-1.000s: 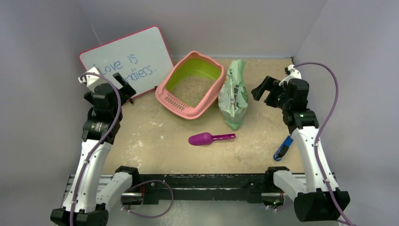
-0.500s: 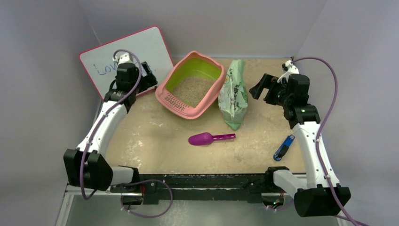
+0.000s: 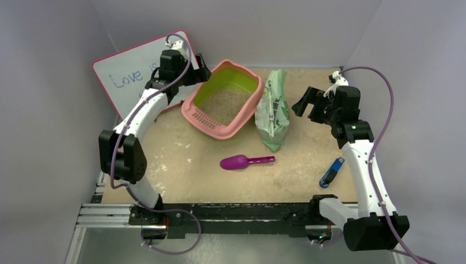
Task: Fill the litter box with clean litter
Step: Move the litter box to the center of the board.
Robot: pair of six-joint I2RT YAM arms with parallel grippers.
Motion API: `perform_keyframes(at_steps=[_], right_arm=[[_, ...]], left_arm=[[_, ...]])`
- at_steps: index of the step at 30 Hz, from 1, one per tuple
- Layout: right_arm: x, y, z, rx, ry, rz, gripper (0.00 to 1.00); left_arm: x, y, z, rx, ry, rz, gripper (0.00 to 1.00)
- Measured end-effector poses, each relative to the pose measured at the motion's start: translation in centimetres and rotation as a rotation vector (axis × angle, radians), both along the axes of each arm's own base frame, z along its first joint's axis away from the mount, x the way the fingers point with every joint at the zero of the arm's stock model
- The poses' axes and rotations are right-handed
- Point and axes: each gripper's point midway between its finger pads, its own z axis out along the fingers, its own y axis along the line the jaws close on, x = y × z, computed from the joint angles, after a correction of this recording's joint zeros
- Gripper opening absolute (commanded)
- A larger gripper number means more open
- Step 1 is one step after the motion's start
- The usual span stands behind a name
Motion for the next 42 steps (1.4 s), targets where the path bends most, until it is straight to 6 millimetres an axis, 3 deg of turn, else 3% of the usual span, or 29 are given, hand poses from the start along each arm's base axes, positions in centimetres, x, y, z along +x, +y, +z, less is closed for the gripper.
perform_keyframes(at_steps=[5, 9, 13, 17, 24, 35, 42], right_arm=[[-0.3, 0.0, 0.4, 0.002, -0.01, 0.002, 0.99], [-0.5, 0.2, 0.6, 0.006, -0.016, 0.008, 0.99], [-0.6, 0.4, 0.6, 0.014, -0.014, 0.02, 0.99], [-0.6, 0.6, 0.7, 0.021, -0.014, 0.03, 0.99], [-0.5, 1.5, 0.6, 0.05, -0.007, 0.073, 0.99], [0.2, 2.2, -1.3, 0.077, 0.058, 0.107, 0.99], [0.0, 2.9, -1.7, 0.109, 0.058, 0.134, 0.99]], left_arm=[[1.4, -1.2, -3.1, -0.015, 0.053, -0.036, 0.99], [2.2, -2.6, -4.5, -0.026, 0.081, -0.083, 0.99], [1.3, -4.5, -4.8, -0.025, 0.084, -0.14, 0.99], [-0.3, -5.9, -6.5, -0.01, 0.119, -0.197, 0.99], [-3.9, -4.6, -11.3, 0.04, 0.218, -0.209, 0.99], [-4.7, -4.3, -12.3, 0.11, 0.206, -0.28, 0.99], [-6.1, -3.8, -14.5, 0.145, 0.271, -0.297, 0.99]])
